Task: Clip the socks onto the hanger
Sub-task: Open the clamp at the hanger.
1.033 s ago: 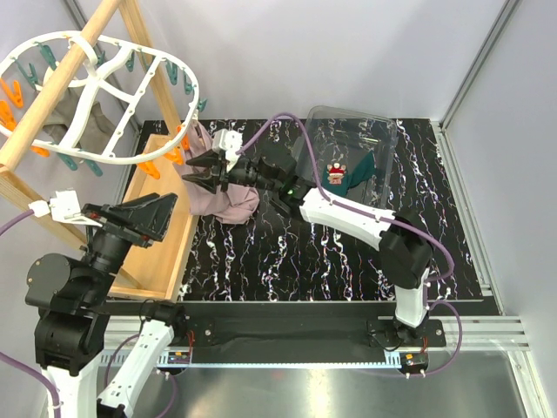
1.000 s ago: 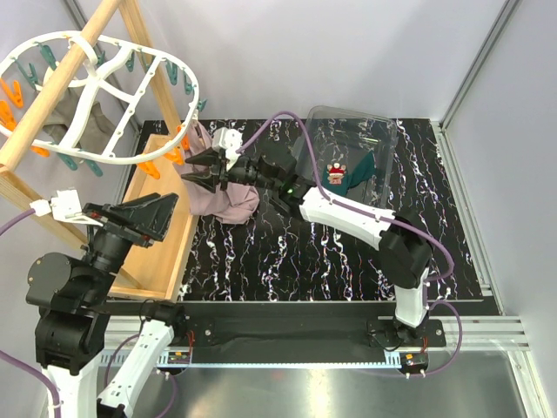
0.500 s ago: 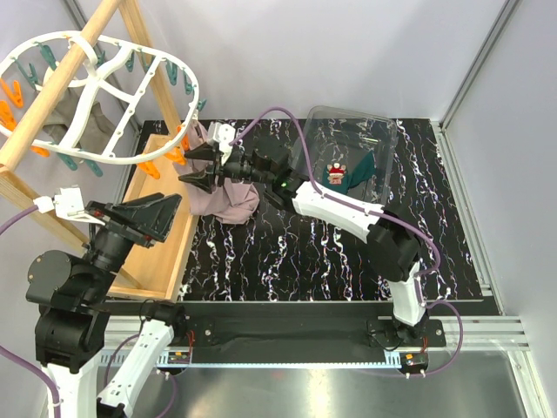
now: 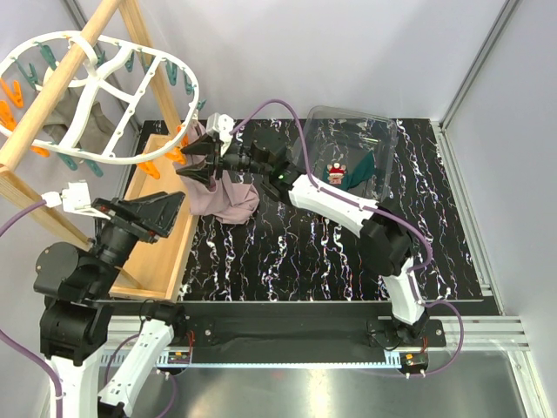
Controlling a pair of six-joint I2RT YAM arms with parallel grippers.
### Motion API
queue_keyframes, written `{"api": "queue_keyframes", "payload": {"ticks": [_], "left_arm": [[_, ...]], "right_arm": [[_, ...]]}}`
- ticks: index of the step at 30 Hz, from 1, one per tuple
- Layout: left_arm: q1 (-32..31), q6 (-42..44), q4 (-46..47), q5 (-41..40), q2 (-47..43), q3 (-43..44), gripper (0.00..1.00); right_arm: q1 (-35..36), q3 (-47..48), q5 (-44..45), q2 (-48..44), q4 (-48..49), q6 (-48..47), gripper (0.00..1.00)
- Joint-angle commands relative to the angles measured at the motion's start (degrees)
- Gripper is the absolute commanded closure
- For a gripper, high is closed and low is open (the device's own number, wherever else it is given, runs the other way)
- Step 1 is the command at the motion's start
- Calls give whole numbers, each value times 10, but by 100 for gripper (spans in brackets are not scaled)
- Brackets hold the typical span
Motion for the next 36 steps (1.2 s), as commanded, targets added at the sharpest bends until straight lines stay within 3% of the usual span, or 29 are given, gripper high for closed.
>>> {"api": "queue_keyframes", "payload": {"ticks": [1,5,9,15,19,20,21,32,36], "left_arm": [[0,-12,9,-19,23,10,30],[0,-18,-12,-31,50,30,30],[0,-21,-28,-49,79,52,30],[-1,-19,-48,-56,114,86,30],[-1,-20,-60,-69,116,92,30],[0,-21,-64,-74,118,96,30],[0,-22,-69,-85,121,98,30],[0,-8,-60,-154,182,114,31],[-1,-22,-59,-169,195,115,33]], "right_arm": [[-2,27,-26,11,23,22,38],[-2,32,-27,16,28,41,43],[-2,39,-32,19,33,54,56],[-1,40,-28,19,43,69,61],[-2,46,-28,19,39,77,79],[-2,47,-28,19,36,79,93],[-2,49,-28,17,28,79,99],[-2,33,-30,-62,-70,102,100],[-2,48,-18,-83,-150,101,100]]}}
